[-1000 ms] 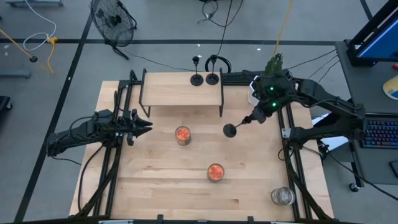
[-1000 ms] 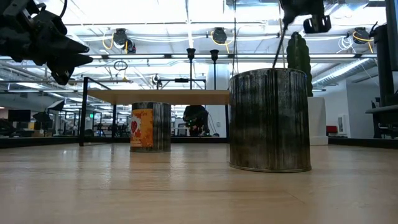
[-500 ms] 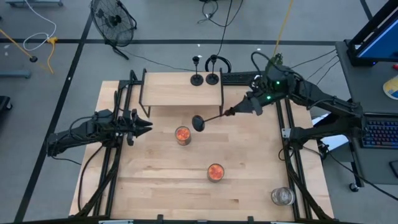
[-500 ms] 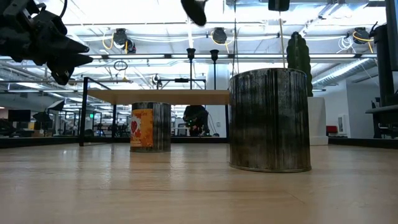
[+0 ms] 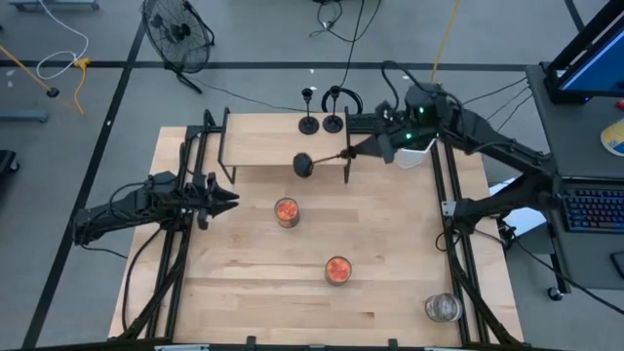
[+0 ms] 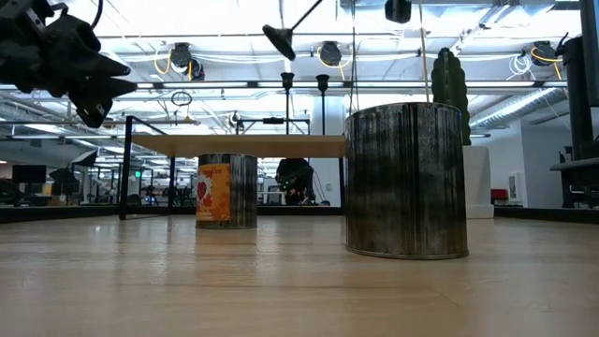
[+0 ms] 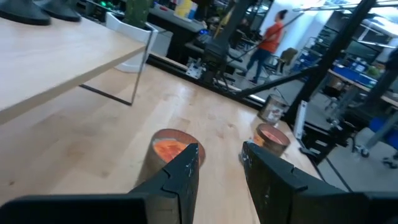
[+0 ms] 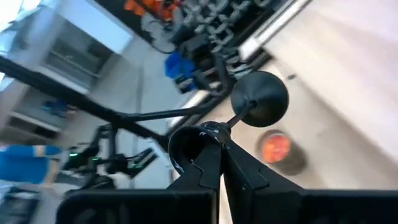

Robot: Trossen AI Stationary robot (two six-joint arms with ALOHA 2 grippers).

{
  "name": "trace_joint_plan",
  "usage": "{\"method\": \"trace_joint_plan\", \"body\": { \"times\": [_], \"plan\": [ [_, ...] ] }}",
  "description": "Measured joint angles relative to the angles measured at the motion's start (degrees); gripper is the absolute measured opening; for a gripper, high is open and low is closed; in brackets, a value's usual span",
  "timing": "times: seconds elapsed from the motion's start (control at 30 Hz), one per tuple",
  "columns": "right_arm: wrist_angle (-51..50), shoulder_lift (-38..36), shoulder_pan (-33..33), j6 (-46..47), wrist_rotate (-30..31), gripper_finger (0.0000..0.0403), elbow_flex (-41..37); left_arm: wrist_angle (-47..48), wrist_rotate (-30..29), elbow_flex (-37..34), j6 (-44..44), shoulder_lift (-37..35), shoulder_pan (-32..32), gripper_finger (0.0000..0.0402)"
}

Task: Pick & Place candle stick holders
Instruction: Put the candle holder on the shelf

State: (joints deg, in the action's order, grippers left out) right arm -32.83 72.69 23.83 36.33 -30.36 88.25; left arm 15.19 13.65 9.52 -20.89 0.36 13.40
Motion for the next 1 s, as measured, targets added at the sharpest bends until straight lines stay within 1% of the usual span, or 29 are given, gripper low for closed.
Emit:
{"method": "trace_joint_plan", "body": {
  "times": [0.07,0.2,0.27,0.33,0.53,0.67,0.83,1.0],
  "plan": [
    [-5.12,1.76,1.00,-2.49,0.86,0.0000,3.99,0.02,0.50,0.00,-0.02,0.00,-0.02,0.0129],
    [-16.05,5.90,2.10,-6.76,5.28,0.0000,12.08,0.03,0.48,0.00,0.35,0.00,-0.02,0.0129],
    [-19.38,7.76,2.59,-8.65,7.49,0.0000,15.18,0.03,0.48,0.00,0.80,0.00,-0.02,0.0129],
    [-22.22,9.81,3.13,-10.00,8.23,0.0000,17.49,0.03,0.48,0.00,1.17,0.00,-0.02,0.0129],
    [-24.93,15.36,5.16,-12.85,9.37,0.0000,21.80,0.03,0.48,0.00,1.56,0.00,-0.02,0.0129],
    [-26.18,17.42,7.05,-13.69,9.37,0.0000,22.70,0.01,0.48,0.00,1.51,0.00,-0.02,0.0129],
    [-26.26,18.31,9.38,-14.60,9.37,0.0000,22.80,0.03,0.45,0.00,1.58,0.00,-0.01,0.0129],
    [-26.89,19.46,10.31,-15.09,9.26,0.0000,22.86,0.01,0.45,0.00,1.73,0.00,0.00,0.0129]
  ]
}}
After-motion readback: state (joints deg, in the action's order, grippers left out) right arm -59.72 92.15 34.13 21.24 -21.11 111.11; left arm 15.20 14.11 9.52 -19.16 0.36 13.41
